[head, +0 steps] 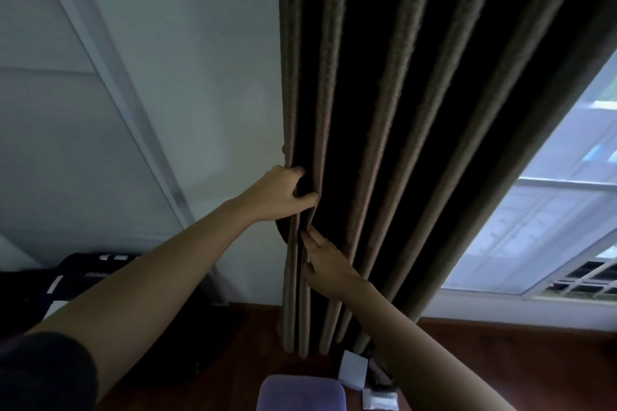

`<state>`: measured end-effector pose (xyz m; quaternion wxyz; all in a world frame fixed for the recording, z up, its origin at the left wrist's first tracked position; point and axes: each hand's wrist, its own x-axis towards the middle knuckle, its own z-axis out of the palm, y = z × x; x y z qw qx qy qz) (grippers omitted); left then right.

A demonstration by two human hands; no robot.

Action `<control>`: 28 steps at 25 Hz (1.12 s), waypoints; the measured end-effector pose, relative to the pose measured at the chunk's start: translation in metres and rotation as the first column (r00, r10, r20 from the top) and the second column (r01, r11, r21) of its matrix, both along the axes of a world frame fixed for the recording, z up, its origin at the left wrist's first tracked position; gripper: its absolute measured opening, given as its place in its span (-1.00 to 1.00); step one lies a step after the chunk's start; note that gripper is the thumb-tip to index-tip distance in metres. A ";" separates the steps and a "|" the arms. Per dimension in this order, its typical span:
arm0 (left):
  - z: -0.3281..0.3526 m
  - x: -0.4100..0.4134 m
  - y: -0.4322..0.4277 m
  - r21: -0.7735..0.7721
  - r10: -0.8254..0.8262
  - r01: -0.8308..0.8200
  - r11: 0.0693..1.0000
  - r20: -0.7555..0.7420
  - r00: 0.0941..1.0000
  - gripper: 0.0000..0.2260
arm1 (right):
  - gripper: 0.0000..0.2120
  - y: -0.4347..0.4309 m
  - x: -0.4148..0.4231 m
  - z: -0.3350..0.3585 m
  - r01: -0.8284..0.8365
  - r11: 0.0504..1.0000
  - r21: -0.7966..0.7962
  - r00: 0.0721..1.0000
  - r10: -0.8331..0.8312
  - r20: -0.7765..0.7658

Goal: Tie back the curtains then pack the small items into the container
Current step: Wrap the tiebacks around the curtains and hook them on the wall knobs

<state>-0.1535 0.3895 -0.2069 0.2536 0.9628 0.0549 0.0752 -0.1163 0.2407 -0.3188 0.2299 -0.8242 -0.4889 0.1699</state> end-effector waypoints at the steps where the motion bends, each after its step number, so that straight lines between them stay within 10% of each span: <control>1: 0.000 0.000 -0.002 -0.009 -0.011 0.011 1.000 0.008 1.000 -0.74 | -0.36 -0.001 0.002 -0.001 -0.016 1.000 -0.002 1.000 0.016 0.013; 9: -0.017 0.000 -0.017 0.058 0.066 -0.074 0.996 0.128 0.990 -0.81 | -0.41 -0.013 0.014 -0.003 -0.068 0.995 -0.075 0.991 0.076 0.111; 14: -0.033 -0.014 -0.014 0.125 0.114 -0.156 0.980 0.294 0.949 -0.84 | -0.68 -0.030 0.019 0.022 0.268 0.766 0.584 0.801 -0.514 0.307; 17: -0.036 -0.012 -0.014 0.147 0.076 -0.125 0.981 0.300 0.951 -0.86 | -0.54 -0.025 0.033 0.051 0.419 0.661 0.623 0.723 -0.658 0.211; 21: -0.040 -0.016 -0.023 0.055 0.086 -0.111 0.992 0.346 0.934 -0.79 | -0.42 -0.018 0.043 0.053 0.276 0.857 0.435 0.915 -0.373 0.154; 25: -0.055 -0.031 -0.044 -0.362 0.259 -0.076 0.929 0.489 0.833 -0.39 | -0.40 -0.025 0.024 0.017 0.078 0.947 0.313 0.976 -0.136 0.168; 28: -0.057 -0.026 -0.058 -0.620 0.439 -0.066 0.781 0.471 0.765 -0.47 | -0.41 -0.040 0.012 -0.013 0.040 0.993 0.110 0.989 -0.055 0.138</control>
